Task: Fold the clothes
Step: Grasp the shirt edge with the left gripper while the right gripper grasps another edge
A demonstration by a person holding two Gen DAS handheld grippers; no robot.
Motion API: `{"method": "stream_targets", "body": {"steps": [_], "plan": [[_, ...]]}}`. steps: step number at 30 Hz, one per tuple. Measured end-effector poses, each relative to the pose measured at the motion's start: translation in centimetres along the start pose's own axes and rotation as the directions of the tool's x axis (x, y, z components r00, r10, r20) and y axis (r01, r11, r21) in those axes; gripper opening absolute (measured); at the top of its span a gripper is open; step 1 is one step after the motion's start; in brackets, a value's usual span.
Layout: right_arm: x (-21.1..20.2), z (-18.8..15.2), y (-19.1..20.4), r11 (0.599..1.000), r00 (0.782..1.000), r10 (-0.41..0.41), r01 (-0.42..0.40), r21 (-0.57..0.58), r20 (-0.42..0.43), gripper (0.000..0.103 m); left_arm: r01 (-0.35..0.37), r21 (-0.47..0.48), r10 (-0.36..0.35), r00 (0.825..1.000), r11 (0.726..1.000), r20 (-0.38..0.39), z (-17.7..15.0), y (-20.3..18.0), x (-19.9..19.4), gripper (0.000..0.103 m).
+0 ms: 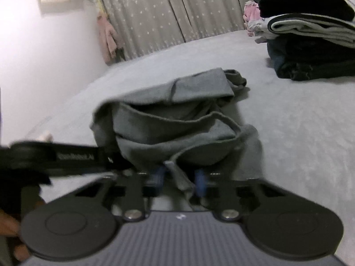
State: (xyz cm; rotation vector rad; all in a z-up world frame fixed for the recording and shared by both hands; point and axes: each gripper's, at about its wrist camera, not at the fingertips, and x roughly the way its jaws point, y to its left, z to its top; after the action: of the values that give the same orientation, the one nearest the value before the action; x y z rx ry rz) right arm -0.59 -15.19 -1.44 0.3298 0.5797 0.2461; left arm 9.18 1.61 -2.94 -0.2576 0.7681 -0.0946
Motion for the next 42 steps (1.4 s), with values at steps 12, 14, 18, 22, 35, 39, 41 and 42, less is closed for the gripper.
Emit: {"method": "stream_targets", "body": {"steps": [12,14,18,22,35,39,41,42], "plan": [[-9.4,2.8,-5.3,0.993,0.98,-0.098,0.086,0.076,0.173,0.002,-0.009,0.004,0.009,0.995,1.0,0.103,-0.3,1.5,-6.7,0.0],[-10.5,3.0,-6.0,0.99,0.976,-0.13,0.118,0.077,0.172,0.001,-0.01,0.012,0.009,0.995,1.0,0.103,-0.3,2.1,-7.7,0.0],[-11.8,3.4,-6.7,0.989,0.97,-0.146,0.138,0.054,0.192,0.001,-0.018,0.067,0.011,0.994,0.998,0.105,-0.7,3.0,-8.8,0.003],[-11.6,3.0,-6.9,0.99,0.979,-0.138,0.137,0.019,0.148,0.032,-0.03,0.143,0.014,0.994,0.989,0.112,-1.3,2.2,-8.3,0.044],[-5.8,1.9,-3.1,0.992,0.988,-0.122,0.125,-0.023,0.095,0.07,0.019,0.169,-0.034,0.996,0.985,0.086,-1.0,0.9,-1.0,0.064],[-4.2,2.2,-0.8,0.992,0.991,-0.069,0.081,-0.102,0.111,0.069,0.098,0.124,-0.107,0.992,0.987,0.068,-1.1,2.2,1.0,0.036],[-3.5,2.3,0.9,0.979,0.992,-0.023,0.047,-0.197,0.124,0.067,0.146,0.088,-0.152,0.986,0.985,0.065,-1.1,2.9,1.7,0.024],[-3.1,2.4,1.8,0.968,0.992,0.002,0.03,-0.248,0.129,0.063,0.176,0.073,-0.181,0.981,0.982,0.064,-1.0,3.0,1.9,0.02]]}}
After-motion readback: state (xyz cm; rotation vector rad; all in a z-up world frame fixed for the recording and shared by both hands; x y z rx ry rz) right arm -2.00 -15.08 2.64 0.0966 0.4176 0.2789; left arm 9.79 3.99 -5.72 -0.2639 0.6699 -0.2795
